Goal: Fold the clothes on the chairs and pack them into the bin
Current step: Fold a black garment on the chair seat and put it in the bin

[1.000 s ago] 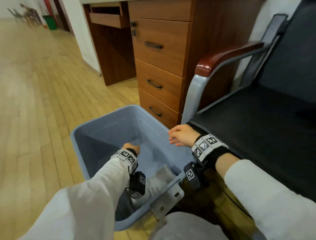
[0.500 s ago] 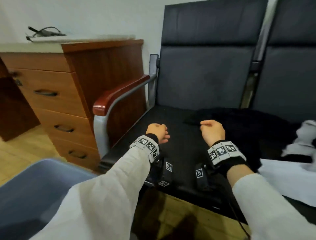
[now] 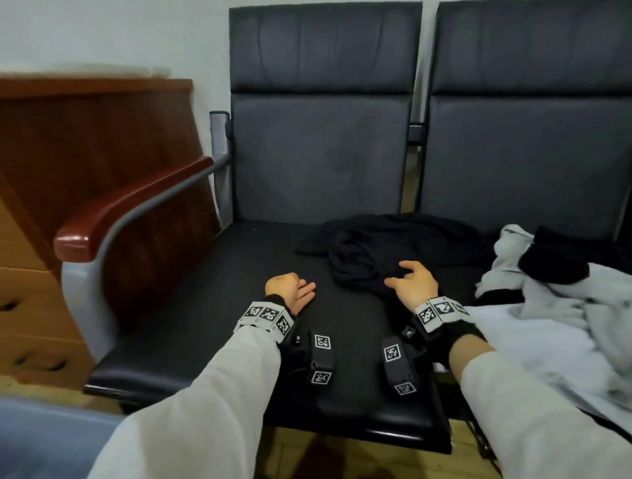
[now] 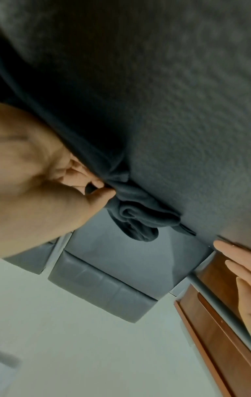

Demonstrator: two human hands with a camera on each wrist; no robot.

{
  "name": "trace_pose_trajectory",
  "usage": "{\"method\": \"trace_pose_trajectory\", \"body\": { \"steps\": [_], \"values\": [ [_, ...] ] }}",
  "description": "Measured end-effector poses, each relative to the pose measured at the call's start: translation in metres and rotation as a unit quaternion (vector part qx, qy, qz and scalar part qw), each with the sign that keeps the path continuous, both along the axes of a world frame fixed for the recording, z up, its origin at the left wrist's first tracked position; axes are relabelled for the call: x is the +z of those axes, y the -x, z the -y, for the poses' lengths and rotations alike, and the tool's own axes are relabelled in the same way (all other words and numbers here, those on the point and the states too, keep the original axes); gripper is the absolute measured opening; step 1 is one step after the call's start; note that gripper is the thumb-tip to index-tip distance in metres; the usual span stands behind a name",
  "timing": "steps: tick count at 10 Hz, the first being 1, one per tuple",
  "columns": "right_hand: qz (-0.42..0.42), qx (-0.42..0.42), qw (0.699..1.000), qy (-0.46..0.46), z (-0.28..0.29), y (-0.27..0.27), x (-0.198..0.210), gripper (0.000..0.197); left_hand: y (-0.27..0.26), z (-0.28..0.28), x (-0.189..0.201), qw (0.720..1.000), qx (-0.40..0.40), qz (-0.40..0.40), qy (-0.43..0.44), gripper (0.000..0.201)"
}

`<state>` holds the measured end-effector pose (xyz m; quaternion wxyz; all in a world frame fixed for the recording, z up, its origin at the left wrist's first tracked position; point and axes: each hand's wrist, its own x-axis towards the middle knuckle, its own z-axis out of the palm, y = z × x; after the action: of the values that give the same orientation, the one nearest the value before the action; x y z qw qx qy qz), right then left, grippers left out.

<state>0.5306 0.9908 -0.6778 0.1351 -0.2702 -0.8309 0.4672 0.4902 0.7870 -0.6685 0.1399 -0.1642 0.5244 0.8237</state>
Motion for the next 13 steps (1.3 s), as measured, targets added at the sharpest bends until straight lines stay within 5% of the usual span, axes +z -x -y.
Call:
{"method": "trace_pose_trajectory", "body": {
  "steps": [1, 2, 3, 4, 5, 6, 7, 8, 9, 11, 12, 13],
  "values": [
    [0.003, 0.031, 0.999, -0.003, 0.007, -0.001, 0.005, 0.038, -0.004, -0.002, -0.004, 0.999, 0.009, -0.031, 0.030, 0.021],
    [-0.013, 0.081, 0.997, 0.007, 0.024, -0.009, 0.018, 0.015, -0.011, 0.000, -0.009, 0.995, -0.018, -0.080, 0.052, 0.048],
    [-0.047, 0.167, 0.984, 0.035, 0.054, -0.022, 0.041, 0.015, -0.020, -0.005, -0.005, 0.967, -0.100, -0.169, 0.159, 0.094],
    [-0.040, 0.272, 0.953, 0.128, 0.082, -0.035, 0.059, 0.010, -0.030, -0.013, 0.003, 0.928, -0.146, -0.223, 0.259, 0.056],
    [-0.140, 0.259, 0.905, 0.306, 0.085, -0.046, 0.070, 0.021, -0.033, -0.008, 0.010, 0.934, -0.114, -0.194, 0.277, 0.017],
    [-0.195, 0.203, 0.931, 0.232, 0.068, -0.046, 0.066, 0.030, -0.034, 0.006, 0.026, 0.962, -0.093, -0.133, 0.222, 0.035],
    [-0.028, 0.208, 0.975, -0.067, 0.045, -0.044, 0.040, 0.060, -0.035, 0.029, 0.046, 0.972, -0.055, -0.111, 0.198, 0.040],
    [0.118, 0.189, 0.932, -0.284, 0.042, -0.045, 0.022, 0.066, -0.030, 0.055, 0.053, 0.996, -0.001, -0.070, 0.063, 0.032],
    [0.057, 0.160, 0.944, -0.283, 0.046, -0.046, 0.028, 0.061, -0.032, 0.070, 0.060, 0.999, -0.022, -0.039, 0.007, 0.012],
    [0.082, 0.314, 0.921, -0.215, 0.059, -0.040, 0.027, 0.096, -0.029, 0.084, 0.064, 0.993, -0.073, -0.042, 0.083, 0.024],
    [0.132, 0.336, 0.909, -0.208, 0.063, -0.040, 0.029, 0.051, -0.021, 0.088, 0.059, 0.996, -0.020, -0.076, 0.046, 0.011],
    [0.152, 0.357, 0.913, -0.123, 0.073, -0.040, 0.029, 0.032, -0.021, 0.089, 0.046, 0.989, -0.057, -0.091, 0.097, 0.045]
  ]
}}
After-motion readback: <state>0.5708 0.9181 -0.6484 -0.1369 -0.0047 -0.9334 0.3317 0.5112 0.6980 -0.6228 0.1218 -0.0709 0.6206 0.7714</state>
